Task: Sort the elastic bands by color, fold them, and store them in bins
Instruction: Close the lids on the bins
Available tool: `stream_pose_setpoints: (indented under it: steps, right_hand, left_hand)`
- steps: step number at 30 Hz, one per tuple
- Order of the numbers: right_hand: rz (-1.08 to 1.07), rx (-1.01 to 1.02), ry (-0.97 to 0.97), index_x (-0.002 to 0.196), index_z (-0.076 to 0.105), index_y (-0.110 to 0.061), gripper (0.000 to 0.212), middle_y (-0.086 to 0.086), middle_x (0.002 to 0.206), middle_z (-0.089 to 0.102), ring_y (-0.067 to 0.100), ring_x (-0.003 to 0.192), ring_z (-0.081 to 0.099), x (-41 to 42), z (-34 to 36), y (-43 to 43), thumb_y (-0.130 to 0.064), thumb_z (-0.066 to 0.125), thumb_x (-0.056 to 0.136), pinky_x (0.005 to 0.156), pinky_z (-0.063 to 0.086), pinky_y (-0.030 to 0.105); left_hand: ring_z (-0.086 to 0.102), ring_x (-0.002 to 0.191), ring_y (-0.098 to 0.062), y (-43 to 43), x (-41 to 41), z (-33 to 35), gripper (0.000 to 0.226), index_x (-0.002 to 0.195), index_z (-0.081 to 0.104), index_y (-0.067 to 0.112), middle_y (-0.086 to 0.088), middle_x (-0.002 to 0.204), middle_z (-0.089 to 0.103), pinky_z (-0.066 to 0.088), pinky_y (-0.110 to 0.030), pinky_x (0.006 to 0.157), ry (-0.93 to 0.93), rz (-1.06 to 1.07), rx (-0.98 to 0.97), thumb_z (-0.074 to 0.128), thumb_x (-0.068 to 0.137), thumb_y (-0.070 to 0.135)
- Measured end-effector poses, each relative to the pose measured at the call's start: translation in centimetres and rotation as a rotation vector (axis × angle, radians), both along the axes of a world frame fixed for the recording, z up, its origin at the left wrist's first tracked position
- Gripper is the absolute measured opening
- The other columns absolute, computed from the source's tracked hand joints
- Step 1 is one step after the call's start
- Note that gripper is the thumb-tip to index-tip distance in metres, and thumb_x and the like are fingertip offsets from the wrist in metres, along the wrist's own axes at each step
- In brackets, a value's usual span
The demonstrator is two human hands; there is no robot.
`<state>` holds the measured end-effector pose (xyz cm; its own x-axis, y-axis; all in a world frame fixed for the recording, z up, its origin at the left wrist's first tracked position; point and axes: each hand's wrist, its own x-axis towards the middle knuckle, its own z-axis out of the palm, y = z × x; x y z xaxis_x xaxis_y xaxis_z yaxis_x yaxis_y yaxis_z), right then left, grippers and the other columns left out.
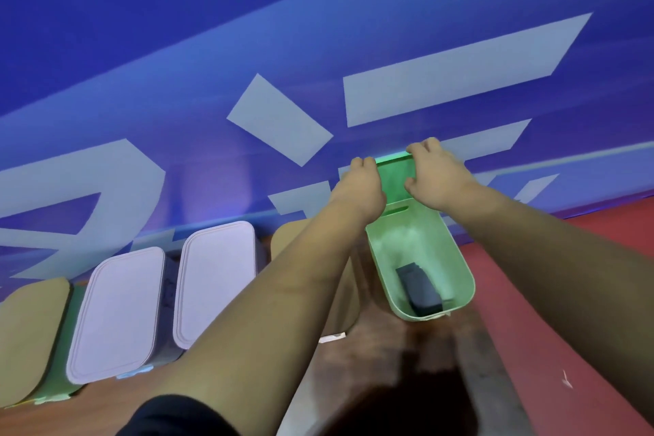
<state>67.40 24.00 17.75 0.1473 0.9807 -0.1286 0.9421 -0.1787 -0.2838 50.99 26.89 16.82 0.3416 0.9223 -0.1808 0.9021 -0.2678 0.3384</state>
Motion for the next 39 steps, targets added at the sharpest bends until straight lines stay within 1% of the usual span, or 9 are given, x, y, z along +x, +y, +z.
stream_pose_setpoints:
  steps: [8,12,16,21,25,28,31,33,39]
  right_hand:
    - [0.075,-0.002,0.041,0.154,0.042,-0.025,0.066,0.009,0.136,0.041,0.039,0.116,0.054,2.3,-1.7,0.1,-0.019,0.064,0.092,0.099,0.052,0.048]
    - [0.073,0.023,0.039,0.142,0.058,-0.029,0.041,0.01,0.127,0.04,0.032,0.096,0.052,2.9,-2.5,0.0,-0.02,0.051,0.103,0.083,0.05,0.039]
    - [0.083,0.097,0.07,0.128,0.068,-0.026,0.032,0.007,0.116,0.049,0.033,0.087,0.061,3.3,-2.6,-0.7,-0.02,0.045,0.107,0.073,0.048,0.035]
    - [0.067,0.259,0.18,0.13,0.069,-0.026,0.034,0.005,0.119,0.06,0.03,0.1,0.064,3.4,-1.7,-4.3,-0.015,0.05,0.104,0.086,0.055,0.037]
    - [0.073,0.255,0.238,0.13,0.069,-0.023,0.036,0.0,0.133,0.061,0.025,0.114,0.063,3.4,-2.6,-9.2,-0.011,0.053,0.1,0.098,0.05,0.035]
    - [0.032,0.308,0.283,0.123,0.071,-0.016,0.037,0.003,0.13,0.062,0.024,0.118,0.063,3.1,-4.5,-13.2,-0.001,0.059,0.091,0.104,0.046,0.032]
    - [0.065,0.354,0.314,0.118,0.07,-0.009,0.042,0.007,0.126,0.061,0.025,0.115,0.064,3.3,-7.0,-16.1,0.01,0.064,0.081,0.101,0.045,0.026]
    - [0.058,0.292,0.333,0.118,0.067,-0.01,0.045,0.005,0.127,0.057,0.025,0.114,0.063,3.5,-8.0,-17.5,0.011,0.064,0.079,0.101,0.05,0.033]
    - [0.073,0.149,0.271,0.131,0.064,-0.012,0.058,-0.001,0.127,0.048,0.024,0.11,0.063,3.6,-9.4,-20.3,0.008,0.063,0.076,0.1,0.053,0.035]
  left_hand:
    - [0.056,0.078,-0.033,-0.1,0.6,-2.0,0.033,0.126,0.055,0.007,-0.014,0.132,0.04,0.048,-0.044,0.07,-0.006,0.077,0.072,0.055,0.094,0.0]
    - [0.064,0.09,-0.037,-0.1,0.3,-2.7,0.03,0.127,0.067,0.015,-0.014,0.126,0.05,0.058,-0.046,0.087,-0.05,0.141,0.057,0.051,0.102,0.009]
    - [0.066,0.094,-0.035,-1.0,0.3,-2.0,0.027,0.122,0.072,0.018,-0.012,0.112,0.064,0.058,-0.043,0.085,-0.156,0.177,0.105,0.052,0.104,0.015]
    - [0.064,0.099,-0.027,-4.9,-0.9,-1.7,0.028,0.122,0.075,0.021,-0.007,0.111,0.069,0.053,-0.036,0.087,-0.32,0.138,0.24,0.061,0.099,0.014]
    - [0.065,0.109,-0.016,-10.5,-2.0,-3.5,0.033,0.12,0.078,0.021,0.002,0.114,0.07,0.051,-0.029,0.097,-0.545,0.147,0.261,0.069,0.091,0.008]
    - [0.063,0.103,-0.006,-14.0,-2.0,-5.3,0.037,0.115,0.081,0.02,0.004,0.111,0.068,0.052,-0.023,0.095,-0.595,0.165,0.234,0.072,0.085,0.001]
    - [0.059,0.098,-0.001,-16.4,-1.8,-6.8,0.041,0.111,0.08,0.017,0.001,0.109,0.064,0.052,-0.026,0.094,-0.589,0.164,0.192,0.074,0.078,-0.007]
    - [0.063,0.103,-0.013,-17.6,-1.8,-7.4,0.041,0.114,0.077,0.018,0.001,0.112,0.061,0.054,-0.032,0.095,-0.539,0.103,0.157,0.073,0.079,-0.003]
    - [0.056,0.097,-0.031,-20.5,-2.1,-7.4,0.037,0.122,0.062,0.022,-0.003,0.117,0.054,0.052,-0.043,0.086,-0.174,-0.097,0.154,0.065,0.086,0.014]
